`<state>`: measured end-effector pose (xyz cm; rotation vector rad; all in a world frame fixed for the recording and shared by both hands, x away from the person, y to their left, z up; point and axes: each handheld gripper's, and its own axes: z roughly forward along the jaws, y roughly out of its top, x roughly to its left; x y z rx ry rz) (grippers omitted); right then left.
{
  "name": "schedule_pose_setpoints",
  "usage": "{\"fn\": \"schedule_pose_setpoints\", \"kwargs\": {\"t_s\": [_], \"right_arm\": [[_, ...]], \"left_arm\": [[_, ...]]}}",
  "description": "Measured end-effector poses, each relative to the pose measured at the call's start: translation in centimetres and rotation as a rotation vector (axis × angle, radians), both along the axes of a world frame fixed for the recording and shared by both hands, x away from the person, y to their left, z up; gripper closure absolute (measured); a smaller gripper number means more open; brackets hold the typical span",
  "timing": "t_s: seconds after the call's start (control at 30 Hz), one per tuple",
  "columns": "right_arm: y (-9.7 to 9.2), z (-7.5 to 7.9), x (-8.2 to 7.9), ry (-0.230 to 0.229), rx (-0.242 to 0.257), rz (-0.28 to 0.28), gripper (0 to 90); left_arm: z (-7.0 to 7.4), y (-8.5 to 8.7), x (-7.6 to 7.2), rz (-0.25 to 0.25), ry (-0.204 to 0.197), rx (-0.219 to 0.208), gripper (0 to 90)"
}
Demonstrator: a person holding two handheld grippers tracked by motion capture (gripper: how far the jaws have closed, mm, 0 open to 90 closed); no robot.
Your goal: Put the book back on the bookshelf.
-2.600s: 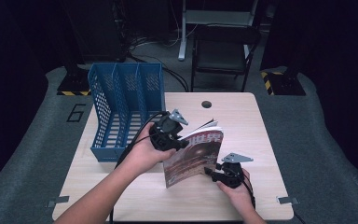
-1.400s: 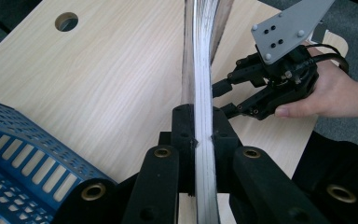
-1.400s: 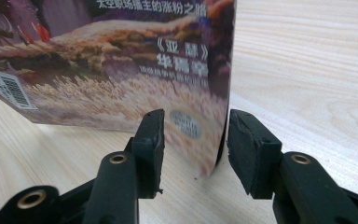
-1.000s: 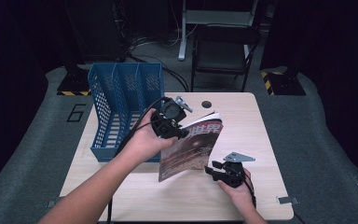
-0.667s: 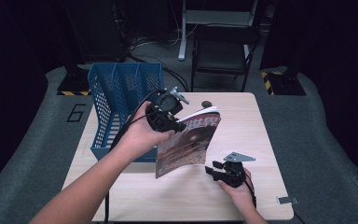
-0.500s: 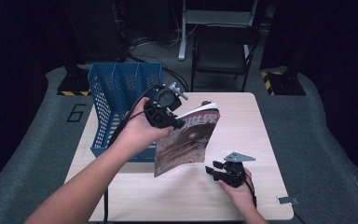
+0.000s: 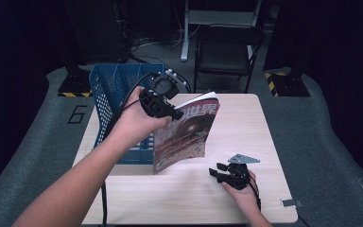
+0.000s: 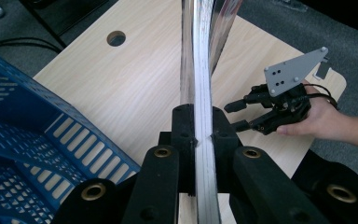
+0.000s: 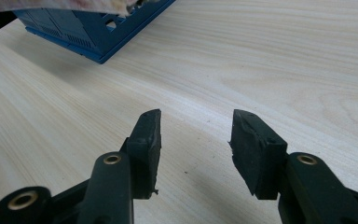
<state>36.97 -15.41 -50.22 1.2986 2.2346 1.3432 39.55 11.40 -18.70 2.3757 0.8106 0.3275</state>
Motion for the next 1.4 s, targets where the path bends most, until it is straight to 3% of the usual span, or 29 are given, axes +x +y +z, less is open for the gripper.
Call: {"fn": "schedule_pose_setpoints", "kwargs": {"t_s": [0.57, 0.97, 1.4], "right_arm": [[-0.1, -0.1, 0.0, 0.01, 0.007, 0.007, 51.7], [-0.2, -0.2, 0.0, 0.004, 0.01, 0.007, 51.5], [-0.2, -0.2, 0.0, 0.013, 0.011, 0.012, 50.9]], "left_arm": [[2.5, 1.0, -0.1, 0.044, -0.007, -0.016, 84.0], [3.3, 2.4, 0.1, 0.094, -0.014, -0.041, 84.0], [4.2, 5.8, -0.1, 0.218, -0.017, -0.061, 84.0]]}}
